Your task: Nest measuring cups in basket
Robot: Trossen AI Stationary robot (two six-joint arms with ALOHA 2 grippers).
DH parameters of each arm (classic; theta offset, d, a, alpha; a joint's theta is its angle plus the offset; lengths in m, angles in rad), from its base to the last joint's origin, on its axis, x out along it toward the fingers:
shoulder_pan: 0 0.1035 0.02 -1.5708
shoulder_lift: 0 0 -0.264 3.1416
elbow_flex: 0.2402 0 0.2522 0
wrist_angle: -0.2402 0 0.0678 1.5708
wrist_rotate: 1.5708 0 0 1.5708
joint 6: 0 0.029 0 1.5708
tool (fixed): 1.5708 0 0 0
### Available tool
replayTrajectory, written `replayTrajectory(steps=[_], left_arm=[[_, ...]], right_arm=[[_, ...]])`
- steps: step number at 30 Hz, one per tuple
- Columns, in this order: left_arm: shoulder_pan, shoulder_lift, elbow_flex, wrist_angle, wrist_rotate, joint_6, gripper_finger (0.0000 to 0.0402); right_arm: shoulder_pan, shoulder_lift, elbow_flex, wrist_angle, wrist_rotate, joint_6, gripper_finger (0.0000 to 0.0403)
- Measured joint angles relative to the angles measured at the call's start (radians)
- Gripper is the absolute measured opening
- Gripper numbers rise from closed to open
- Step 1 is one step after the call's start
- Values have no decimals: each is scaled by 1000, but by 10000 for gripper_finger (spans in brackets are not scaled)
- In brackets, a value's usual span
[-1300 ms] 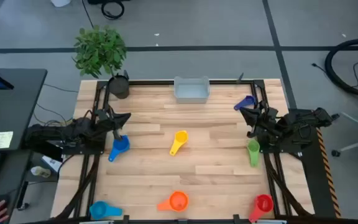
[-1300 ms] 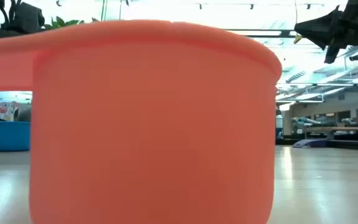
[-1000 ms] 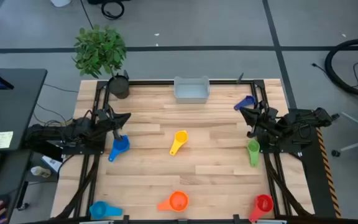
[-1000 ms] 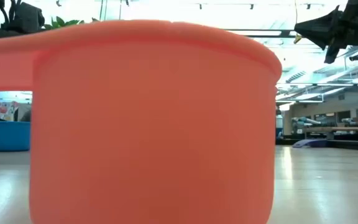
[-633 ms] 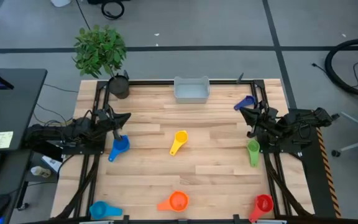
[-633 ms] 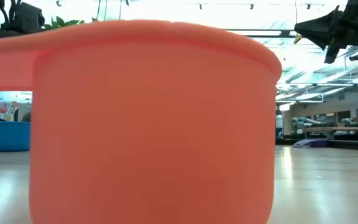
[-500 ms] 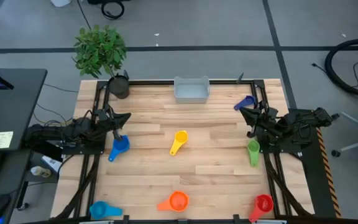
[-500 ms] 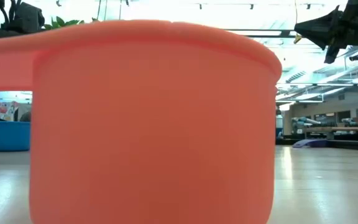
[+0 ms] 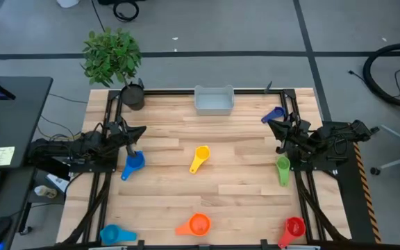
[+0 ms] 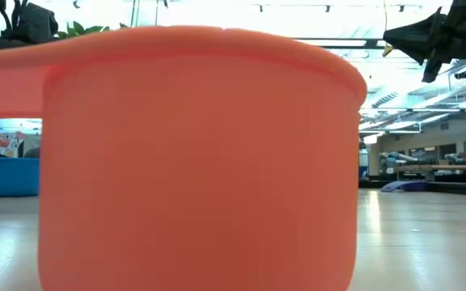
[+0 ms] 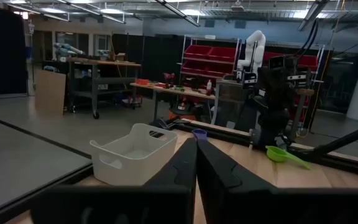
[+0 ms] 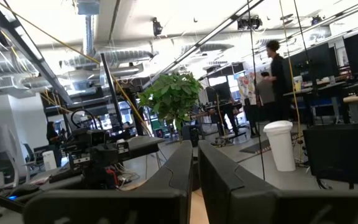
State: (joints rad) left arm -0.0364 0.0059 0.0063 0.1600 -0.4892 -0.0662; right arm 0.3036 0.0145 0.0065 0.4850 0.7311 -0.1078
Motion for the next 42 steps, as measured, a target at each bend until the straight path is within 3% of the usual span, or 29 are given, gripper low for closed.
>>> replayTrajectory(steps=[27,35,42], left_arm=[[0,0,0,-34,12,3,16],[0,0,0,43,42,-174,16],[0,0,0,224,34,-295,16]], right_arm=[[0,0,0,0,0,0,30],[0,0,0,13,0,-1,30],[-5,0,0,24,0,-30,30]])
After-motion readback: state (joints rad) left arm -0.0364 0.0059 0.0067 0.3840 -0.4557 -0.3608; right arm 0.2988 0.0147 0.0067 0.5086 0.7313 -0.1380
